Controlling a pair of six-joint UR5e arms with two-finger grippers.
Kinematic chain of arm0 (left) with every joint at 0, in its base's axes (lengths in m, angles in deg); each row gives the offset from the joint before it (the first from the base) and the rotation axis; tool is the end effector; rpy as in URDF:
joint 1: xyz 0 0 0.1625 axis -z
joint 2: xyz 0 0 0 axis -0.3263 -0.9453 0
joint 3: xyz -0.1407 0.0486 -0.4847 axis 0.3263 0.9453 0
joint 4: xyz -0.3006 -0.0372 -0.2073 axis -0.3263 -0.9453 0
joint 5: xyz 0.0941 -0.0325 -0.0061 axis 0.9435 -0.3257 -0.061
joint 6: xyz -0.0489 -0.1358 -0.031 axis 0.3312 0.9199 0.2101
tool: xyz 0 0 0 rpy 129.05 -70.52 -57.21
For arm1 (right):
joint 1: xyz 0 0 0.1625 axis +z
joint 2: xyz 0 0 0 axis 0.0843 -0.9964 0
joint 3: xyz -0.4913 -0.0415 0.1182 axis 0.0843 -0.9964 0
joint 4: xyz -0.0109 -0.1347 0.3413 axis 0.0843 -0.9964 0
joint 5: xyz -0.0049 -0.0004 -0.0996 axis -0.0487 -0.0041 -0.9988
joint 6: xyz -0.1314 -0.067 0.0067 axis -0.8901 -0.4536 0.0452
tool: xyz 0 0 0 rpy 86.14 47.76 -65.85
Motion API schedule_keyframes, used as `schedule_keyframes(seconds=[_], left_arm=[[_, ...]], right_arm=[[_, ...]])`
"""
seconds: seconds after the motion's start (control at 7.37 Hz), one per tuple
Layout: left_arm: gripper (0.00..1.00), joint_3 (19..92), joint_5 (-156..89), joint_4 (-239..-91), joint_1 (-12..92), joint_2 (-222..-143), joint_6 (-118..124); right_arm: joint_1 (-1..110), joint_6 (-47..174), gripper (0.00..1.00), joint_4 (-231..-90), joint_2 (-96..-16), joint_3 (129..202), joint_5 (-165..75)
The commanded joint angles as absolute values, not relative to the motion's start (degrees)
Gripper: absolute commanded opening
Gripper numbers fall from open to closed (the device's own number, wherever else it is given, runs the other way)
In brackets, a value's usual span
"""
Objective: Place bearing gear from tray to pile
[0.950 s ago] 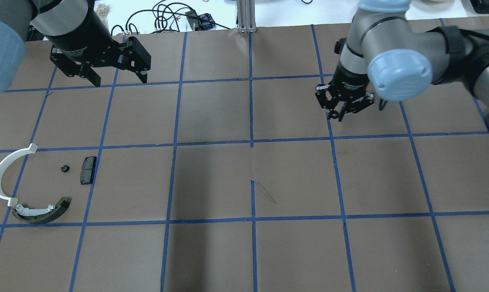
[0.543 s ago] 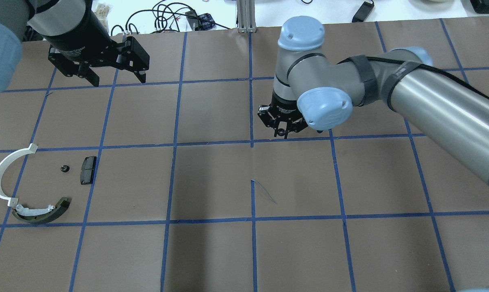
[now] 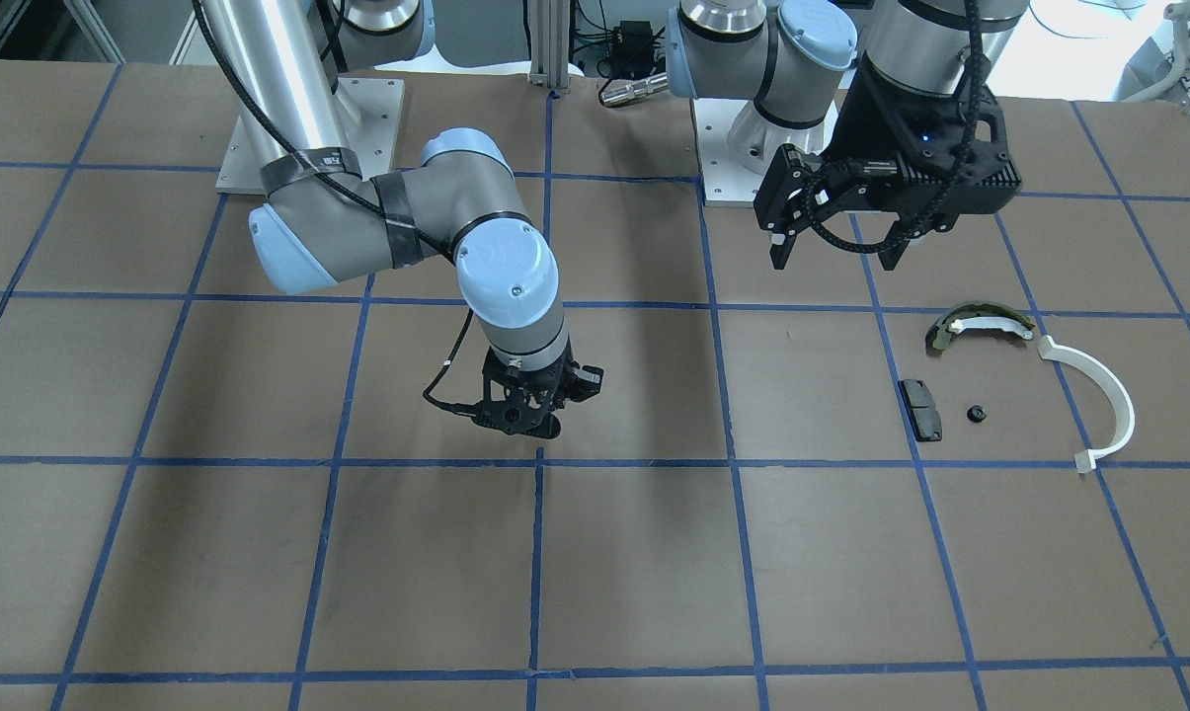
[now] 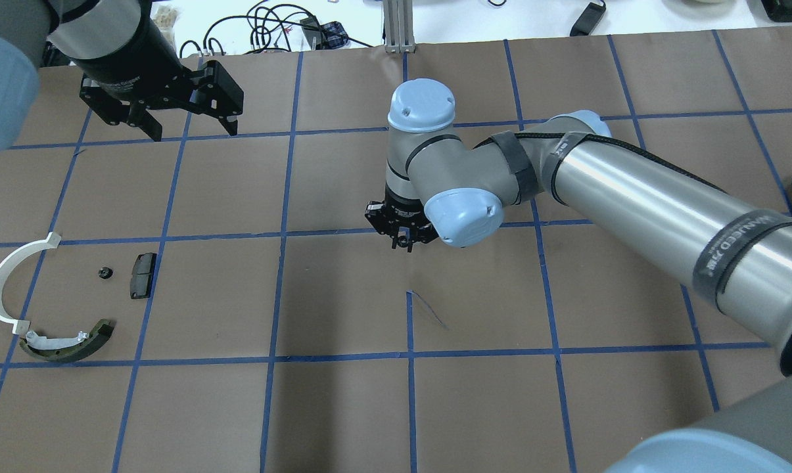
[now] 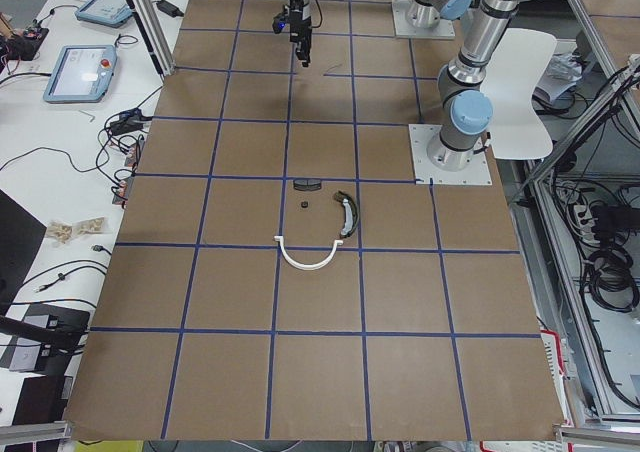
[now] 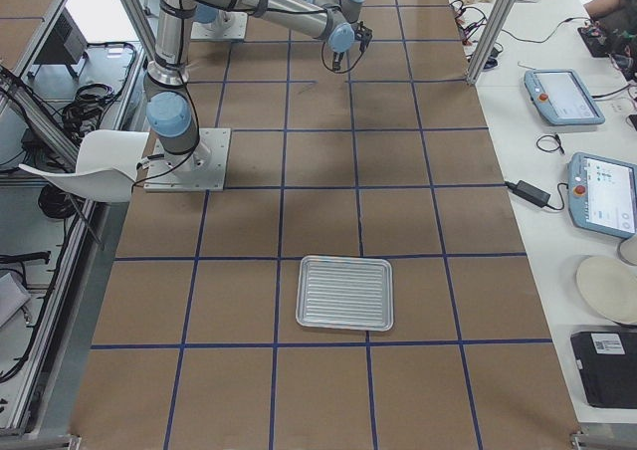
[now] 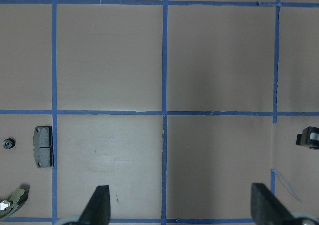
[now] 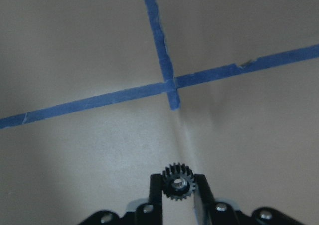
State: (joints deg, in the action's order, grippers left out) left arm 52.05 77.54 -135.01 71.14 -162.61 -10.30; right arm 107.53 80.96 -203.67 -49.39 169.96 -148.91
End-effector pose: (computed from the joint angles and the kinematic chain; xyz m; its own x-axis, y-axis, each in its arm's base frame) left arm -0.1355 -0.4550 0.5506 -0.9997 -0.0218 0.0084 -0.0227 0.9927 -0.1187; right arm 0.3738 -0.4980 0.2685 -0.9724 0.2160 -0.0881 0.2018 0.9684 0.1464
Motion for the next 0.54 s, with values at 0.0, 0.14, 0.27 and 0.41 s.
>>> schedule_keyframes(seconds=[0.0,0.14,0.27,0.41], left_arm=[[1.00,53.05,77.59,-135.58,71.13,-163.54,-10.37],[1.00,53.76,77.41,-135.58,71.13,-164.06,-10.46],[1.00,56.03,76.98,-134.97,70.87,-164.77,-10.55],[1.00,59.01,76.97,-133.58,70.87,-166.16,-10.20]], right_arm=[[109.51,81.31,0.01,-205.38,-47.25,171.13,-148.45],[109.77,81.31,0.43,-205.55,-47.25,171.23,-148.54],[109.69,81.31,0.99,-205.47,-47.51,170.62,-149.23],[109.17,80.79,1.00,-205.38,-48.21,170.18,-149.41]])
